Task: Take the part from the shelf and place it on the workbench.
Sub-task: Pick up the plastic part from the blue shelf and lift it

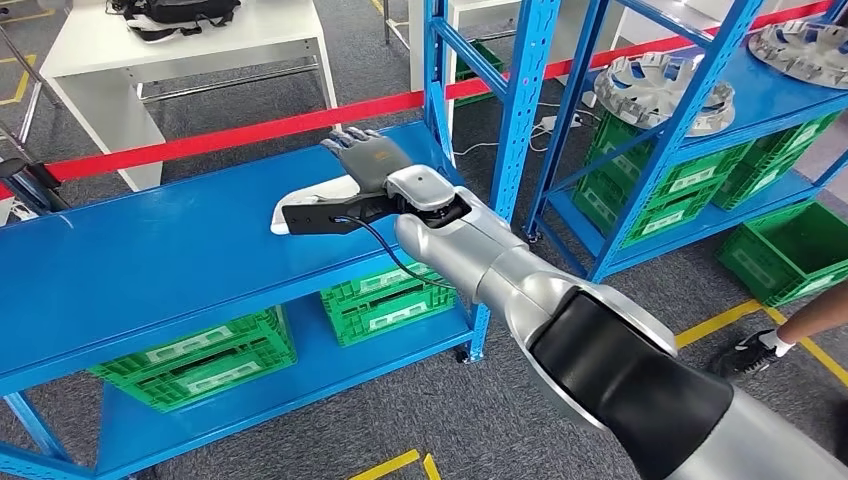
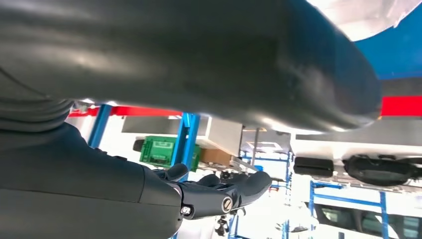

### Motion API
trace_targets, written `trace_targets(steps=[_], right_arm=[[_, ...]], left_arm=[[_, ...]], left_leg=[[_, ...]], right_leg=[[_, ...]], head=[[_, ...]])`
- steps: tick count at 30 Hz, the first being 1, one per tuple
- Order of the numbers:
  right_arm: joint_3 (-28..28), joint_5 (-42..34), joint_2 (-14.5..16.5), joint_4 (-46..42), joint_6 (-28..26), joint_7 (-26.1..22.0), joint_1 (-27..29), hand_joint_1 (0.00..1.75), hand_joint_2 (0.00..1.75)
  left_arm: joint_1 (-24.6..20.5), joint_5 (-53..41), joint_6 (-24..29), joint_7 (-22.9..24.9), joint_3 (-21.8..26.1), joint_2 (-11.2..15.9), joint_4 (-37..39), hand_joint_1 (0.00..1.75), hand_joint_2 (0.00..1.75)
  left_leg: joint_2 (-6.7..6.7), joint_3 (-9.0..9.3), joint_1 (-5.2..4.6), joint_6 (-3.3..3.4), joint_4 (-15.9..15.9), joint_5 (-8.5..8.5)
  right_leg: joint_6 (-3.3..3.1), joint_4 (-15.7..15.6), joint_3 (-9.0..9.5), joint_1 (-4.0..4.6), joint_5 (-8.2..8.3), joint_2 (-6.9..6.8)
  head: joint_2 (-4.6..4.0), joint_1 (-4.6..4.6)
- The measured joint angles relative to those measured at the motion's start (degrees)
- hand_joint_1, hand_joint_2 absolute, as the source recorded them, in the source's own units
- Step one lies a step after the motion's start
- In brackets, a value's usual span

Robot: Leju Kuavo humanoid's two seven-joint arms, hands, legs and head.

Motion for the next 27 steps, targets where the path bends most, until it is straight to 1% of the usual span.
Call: trace_targets(steps=[1, 2, 3, 4, 5, 6, 7, 9, 10, 11, 12, 13, 14, 15, 16, 17, 18, 20, 21, 22, 23, 24, 25, 26, 27], right_arm=[[0.2, -0.2, 0.0, -0.1, 0.0, 0.0, 0.2, 0.0, 0.0], [0.4, -0.4, -0.1, -0.2, -0.1, 0.1, 0.4, 0.0, 0.0], [0.5, -0.6, -0.1, -0.3, -0.1, 0.2, 0.5, 0.0, 0.0], [0.6, -0.7, 0.0, -0.4, -0.1, 0.2, 0.7, 0.0, 0.0], [0.7, -0.9, 0.0, -0.4, -0.1, 0.3, 0.7, 0.0, 0.0], [0.9, -1.0, 0.1, -0.5, -0.1, 0.3, 0.8, 0.0, 0.0], [1.0, -1.2, 0.2, -0.5, -0.1, 0.3, 0.8, 0.0, 0.0], [1.4, -1.5, 0.3, -0.5, -0.2, 0.2, 1.5, 0.0, 0.0], [1.6, -1.7, 0.3, -0.5, -0.2, 0.2, 2.0, 0.0, 0.0], [1.8, -1.8, 0.3, -0.5, -0.3, 0.2, 2.5, 0.0, 0.0], [1.9, -1.9, 0.3, -0.5, -0.4, 0.2, 2.9, 0.0, 0.0], [2.1, -2.0, 0.4, -0.5, -0.5, 0.2, 3.1, 0.0, 0.0], [2.2, -2.1, 0.4, -0.5, -0.5, 0.2, 3.2, 0.0, 0.0], [2.3, -2.2, 0.5, -0.5, -0.6, 0.2, 3.3, 0.0, 0.0], [2.4, -2.3, 0.5, -0.5, -0.6, 0.2, 3.4, 0.0, 0.0], [2.5, -2.3, 0.6, -0.5, -0.7, 0.2, 3.6, 0.0, 0.0], [2.6, -2.4, 0.6, -0.5, -0.7, 0.2, 3.8, 0.0, 0.0], [2.8, -2.5, 0.7, -0.5, -0.7, 0.2, 4.1, 0.0, 0.0], [2.9, -2.6, 0.7, -0.5, -0.8, 0.2, 4.1, 0.0, 0.0], [3.0, -2.6, 0.8, -0.6, -0.8, 0.2, 4.2, 0.0, 0.0], [3.1, -2.6, 0.7, -0.5, -0.8, 0.2, 4.3, 0.0, 0.0], [3.2, -2.6, 0.7, -0.5, -0.8, 0.2, 4.6, 0.0, 0.0], [3.3, -2.6, 0.7, -0.5, -0.8, 0.2, 5.0, 0.0, 0.0], [3.4, -2.6, 0.7, -0.5, -0.8, 0.3, 5.4, 0.0, 0.0], [3.4, -2.7, 0.7, -0.5, -0.8, 0.3, 5.7, 0.0, 0.0]], left_arm=[[0.0, 0.0, 0.0, -0.1, 0.1, 0.0, 0.0, 0.0, 0.0], [0.0, -0.1, -0.1, -0.1, 0.2, 0.0, 0.0, 0.0, 0.0], [0.0, -0.1, -0.1, 0.0, 0.2, -0.1, 0.0, 0.0, 0.0], [0.0, -0.1, -0.1, 0.0, 0.3, -0.1, 0.0, 0.0, 0.0], [0.1, -0.1, -0.1, 0.0, 0.3, -0.1, 0.0, 0.0, 0.0], [0.1, -0.1, -0.1, 0.0, 0.4, -0.2, 0.0, 0.0, 0.0], [0.0, -0.1, -0.1, 0.0, 0.5, -0.2, 0.0, 0.0, 0.0], [-0.1, -0.1, -0.1, 0.0, 0.6, -0.3, 0.0, 0.0, 0.0], [0.0, -0.1, -0.1, 0.1, 0.6, -0.3, 0.0, 0.0, 0.0], [0.1, -0.1, -0.1, 0.1, 0.6, -0.3, 0.0, 0.0, 0.0], [0.2, -0.1, -0.1, 0.2, 0.6, -0.3, 0.0, 0.0, 0.0], [0.3, -0.1, -0.1, 0.2, 0.6, -0.3, 0.0, 0.0, 0.0], [0.3, -0.2, -0.1, 0.3, 0.7, -0.2, 0.0, 0.0, 0.0], [0.3, -0.2, -0.1, 0.2, 0.7, -0.2, 0.0, 0.0, 0.0], [0.3, -0.3, -0.1, 0.3, 0.7, -0.2, 0.0, 0.0, 0.0], [0.2, -0.5, -0.1, 0.3, 0.7, -0.1, 0.0, 0.0, 0.0], [0.1, -0.6, -0.1, 0.3, 0.7, -0.1, 0.0, 0.0, 0.0], [0.1, -0.7, -0.1, 0.3, 0.7, -0.2, 0.0, 0.0, 0.0], [0.0, -0.8, -0.1, 0.3, 0.7, -0.2, -0.1, 0.0, 0.0], [-0.1, -0.8, -0.1, 0.3, 0.7, -0.2, -0.1, 0.0, 0.0], [-0.2, -0.8, -0.1, 0.3, 0.7, -0.2, -0.1, 0.0, 0.0], [-0.3, -0.8, -0.1, 0.3, 0.7, -0.2, -0.1, 0.0, 0.0], [-0.4, -0.8, -0.1, 0.3, 0.7, -0.2, -0.1, 0.0, 0.0], [-0.4, -0.8, -0.1, 0.3, 0.7, -0.3, -0.1, 0.0, 0.0], [-0.3, -0.8, -0.1, 0.4, 0.7, -0.3, -0.1, 0.0, 0.0]], left_leg=[[-0.01, -0.12, 0.02, -0.43, 0.2, -0.29], [-0.05, -0.2, -0.02, -0.88, 0.4, -0.34], [-0.04, -0.31, -0.05, -1.29, 0.5, -0.28], [0.0, -0.51, -0.04, -1.65, 0.7, -0.29], [0.03, -0.82, -0.02, -1.96, 1.2, -0.42], [0.06, -1.66, -0.01, -2.16, 2.6, -0.91], [0.07, -3.1, -0.01, -2.29, 4.9, -1.76], [0.06, -7.35, -0.06, -2.41, 11.9, -4.07], [0.06, -9.35, -0.09, -2.34, 14.6, -4.74], [0.05, -10.63, -0.15, -2.15, 15.7, -4.57], [0.05, -10.84, -0.23, -1.84, 14.7, -3.43], [0.03, -10.06, -0.4, -1.37, 11.6, -1.16], [0.0, -8.81, -0.65, -0.81, 7.5, 1.49], [0.0, -7.65, -0.91, -0.37, 4.1, 3.04], [0.0, -6.6, -1.15, -0.04, 1.5, 4.07], [-0.03, -6.12, -1.35, 0.13, 0.4, 4.13], [-0.07, -5.89, -1.46, 0.19, 0.3, 3.56], [-0.09, -5.19, -1.19, 0.54, -0.2, 3.44], [-0.05, -4.77, -0.99, 0.85, -0.5, 3.2], [0.01, -4.3, -0.78, 1.11, -0.7, 2.92], [0.03, -3.97, -0.76, 1.36, -0.8, 2.57], [0.03, -3.69, -0.76, 1.51, -0.7, 2.15], [0.0, -3.4, -0.75, 1.54, -0.7, 1.72], [-0.04, -3.05, -0.73, 1.51, -0.5, 1.26], [-0.08, -2.65, -0.7, 1.42, -0.3, 0.78]], right_leg=[[-0.28, -1.3, -0.04, 0.11, 2.7, -0.15], [-0.76, -1.5, -0.25, 0.27, 3.59, -0.22], [-1.37, -1.6, -0.26, 0.36, 3.5, -0.1], [-1.84, -1.7, -0.09, 0.31, 3.87, 0.06], [-2.23, -1.9, 0.1, 0.23, 3.89, 0.2], [-2.58, -2.1, 0.42, 0.12, 3.91, 0.33], [-2.88, -2.2, 0.72, 0.05, 3.85, 0.41], [-3.37, -2.3, 1.24, 0.23, 3.39, 0.48], [-3.52, -2.3, 1.58, 0.38, 3.07, 0.52], [-3.61, -2.3, 1.99, 0.55, 2.68, 0.6], [-3.64, -2.3, 2.46, 0.68, 2.29, 0.69], [-3.62, -2.3, 3.04, 0.8, 1.83, 0.78], [-3.56, -2.4, 3.51, 0.87, 1.33, 0.84], [-3.41, -2.4, 3.9, 0.95, 0.89, 0.91], [-3.16, -2.4, 4.08, 1.0, 0.45, 0.97], [-2.83, -2.5, 4.13, 0.98, 0.11, 1.02], [-2.47, -2.7, 4.24, 0.98, -0.14, 1.06], [-1.73, -2.6, 4.56, 1.01, -0.83, 0.97], [-1.42, -1.5, 4.14, 1.03, -1.5, 0.89], [-1.11, 0.9, 2.91, 1.02, -2.54, 0.79], [-0.87, 4.4, 0.87, 0.92, -3.71, 0.71], [-0.65, 8.6, -1.91, 0.79, -4.9, 0.66], [-0.46, 12.1, -4.56, 0.66, -5.49, 0.64], [-0.33, 13.9, -6.54, 0.54, -4.98, 0.62], [-0.27, 13.8, -7.61, 0.43, -3.42, 0.59]], head=[[0.0, 0.01], [0.0, 0.02], [0.0, 0.03], [0.0, 0.02], [0.0, -0.02], [0.0, -0.16], [0.0, -0.36], [0.0, -0.69], [0.0, -0.73], [0.0, -0.74], [0.0, -0.74], [0.0, -0.75], [0.0, -0.76], [0.0, -0.8], [0.0, -0.89], [0.0, -0.91], [0.0, -0.96], [0.0, -0.88], [0.0, -0.79], [0.0, -0.66], [0.0, -0.53], [0.0, -0.43], [0.0, -0.37], [0.0, -0.3], [0.0, -0.23]])
